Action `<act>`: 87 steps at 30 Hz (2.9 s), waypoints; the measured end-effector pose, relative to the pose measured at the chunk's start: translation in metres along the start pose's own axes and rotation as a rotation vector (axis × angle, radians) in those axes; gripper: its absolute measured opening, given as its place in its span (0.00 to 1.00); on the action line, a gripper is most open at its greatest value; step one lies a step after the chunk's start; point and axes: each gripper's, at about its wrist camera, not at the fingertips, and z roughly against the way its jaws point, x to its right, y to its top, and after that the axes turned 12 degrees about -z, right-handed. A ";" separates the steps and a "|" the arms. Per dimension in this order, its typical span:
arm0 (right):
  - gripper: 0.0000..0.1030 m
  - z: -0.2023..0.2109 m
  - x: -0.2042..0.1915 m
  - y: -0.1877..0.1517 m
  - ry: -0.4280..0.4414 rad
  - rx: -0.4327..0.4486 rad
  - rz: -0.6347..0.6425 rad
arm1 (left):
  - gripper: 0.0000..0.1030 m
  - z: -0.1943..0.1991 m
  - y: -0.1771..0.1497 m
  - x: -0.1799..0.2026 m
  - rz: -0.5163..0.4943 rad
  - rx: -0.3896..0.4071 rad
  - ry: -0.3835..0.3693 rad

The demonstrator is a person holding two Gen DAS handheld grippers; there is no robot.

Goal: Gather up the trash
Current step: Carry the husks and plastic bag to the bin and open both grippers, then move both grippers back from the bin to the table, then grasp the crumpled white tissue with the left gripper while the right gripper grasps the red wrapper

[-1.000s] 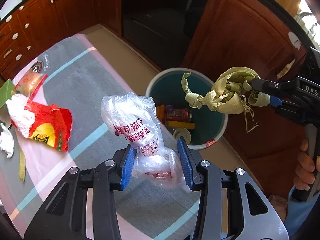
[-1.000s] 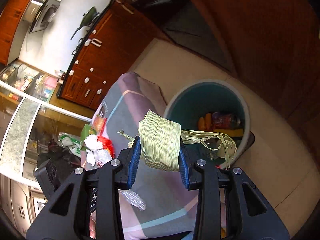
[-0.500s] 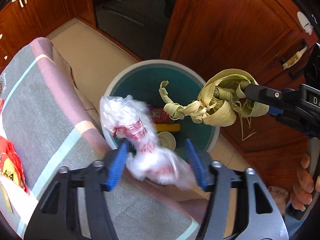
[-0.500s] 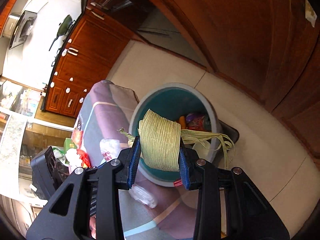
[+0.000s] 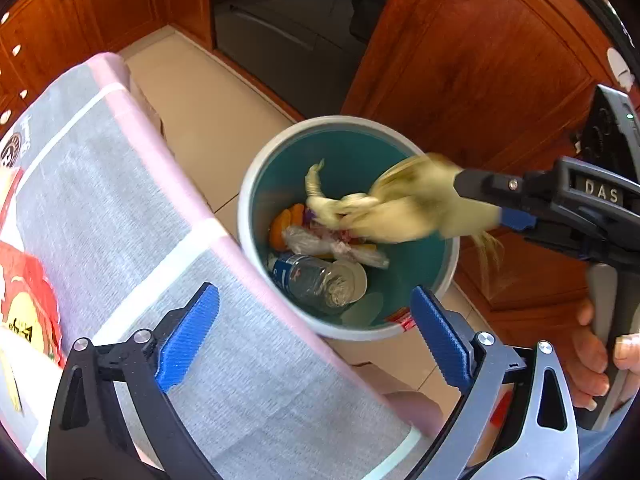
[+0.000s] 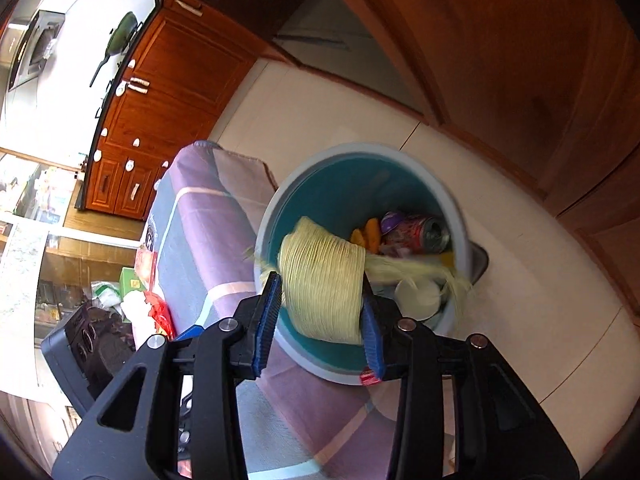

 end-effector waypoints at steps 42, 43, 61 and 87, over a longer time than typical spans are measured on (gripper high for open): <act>0.83 -0.043 -0.166 -0.136 -0.064 -0.097 0.265 | 0.96 0.136 -0.179 -0.147 0.372 0.127 0.123; 0.83 -0.048 -0.173 -0.141 -0.066 -0.104 0.278 | 0.96 0.140 -0.187 -0.155 0.392 0.134 0.131; 0.83 -0.130 -0.245 -0.184 -0.150 -0.196 0.382 | 0.96 0.153 -0.250 -0.275 0.608 0.148 0.180; 0.83 -0.171 -0.299 -0.157 -0.102 -0.167 0.455 | 0.96 0.103 -0.194 -0.351 0.536 0.105 0.296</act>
